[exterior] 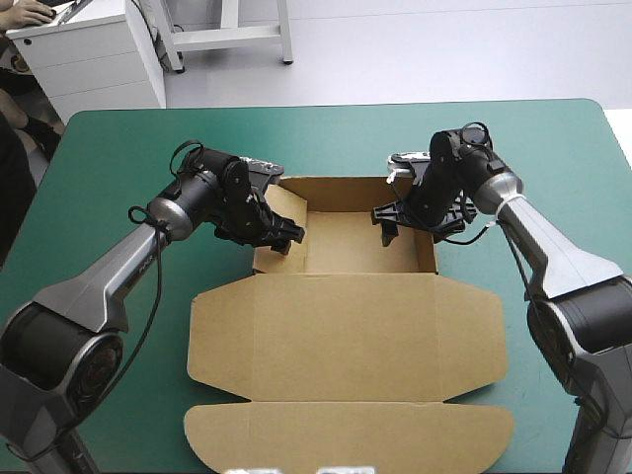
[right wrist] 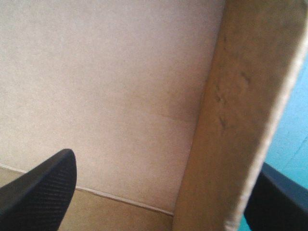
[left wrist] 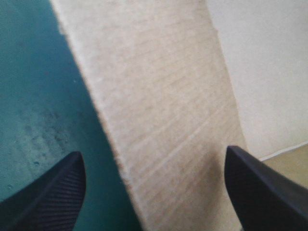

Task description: Fold the box

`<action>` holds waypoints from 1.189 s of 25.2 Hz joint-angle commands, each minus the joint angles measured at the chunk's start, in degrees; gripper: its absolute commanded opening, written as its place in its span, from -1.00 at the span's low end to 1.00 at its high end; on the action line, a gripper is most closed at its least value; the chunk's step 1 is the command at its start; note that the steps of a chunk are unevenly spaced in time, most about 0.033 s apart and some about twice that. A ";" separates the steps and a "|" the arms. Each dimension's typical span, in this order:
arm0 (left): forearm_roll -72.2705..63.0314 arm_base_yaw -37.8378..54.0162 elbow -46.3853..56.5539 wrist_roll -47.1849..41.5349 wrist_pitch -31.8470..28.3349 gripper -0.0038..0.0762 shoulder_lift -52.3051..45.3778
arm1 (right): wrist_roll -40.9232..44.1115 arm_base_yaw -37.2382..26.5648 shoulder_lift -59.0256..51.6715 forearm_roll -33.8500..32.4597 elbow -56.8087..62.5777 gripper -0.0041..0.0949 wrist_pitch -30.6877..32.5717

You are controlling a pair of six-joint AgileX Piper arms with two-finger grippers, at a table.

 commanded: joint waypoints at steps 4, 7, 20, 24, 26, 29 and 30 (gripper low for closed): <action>0.91 -0.10 -1.81 -0.09 -0.85 0.56 -5.46 | -0.08 -0.05 -5.48 -1.07 -1.91 0.77 1.23; 0.81 -0.10 -4.60 -0.09 0.19 0.56 -9.13 | -0.08 -0.25 -9.57 -4.35 -2.83 0.77 1.12; 1.05 -0.10 -3.39 13.90 9.21 -0.52 -31.34 | -2.29 -0.25 -22.16 -5.37 -3.88 0.77 0.96; 1.05 -0.10 4.53 15.32 9.21 -0.92 -39.32 | -2.29 -0.25 -21.93 -5.18 -3.88 0.77 0.92; 1.05 -0.10 8.88 15.32 9.21 -0.92 -42.71 | -2.29 -0.25 -21.55 -5.18 -3.88 0.77 0.49; 0.66 -0.10 15.97 15.32 9.21 -0.92 -46.99 | -2.29 -0.25 -20.37 -5.18 -3.88 0.77 0.14; 0.66 -0.10 18.45 15.07 9.14 -0.92 -48.43 | -2.29 -0.25 -19.68 -5.18 -3.88 0.77 0.04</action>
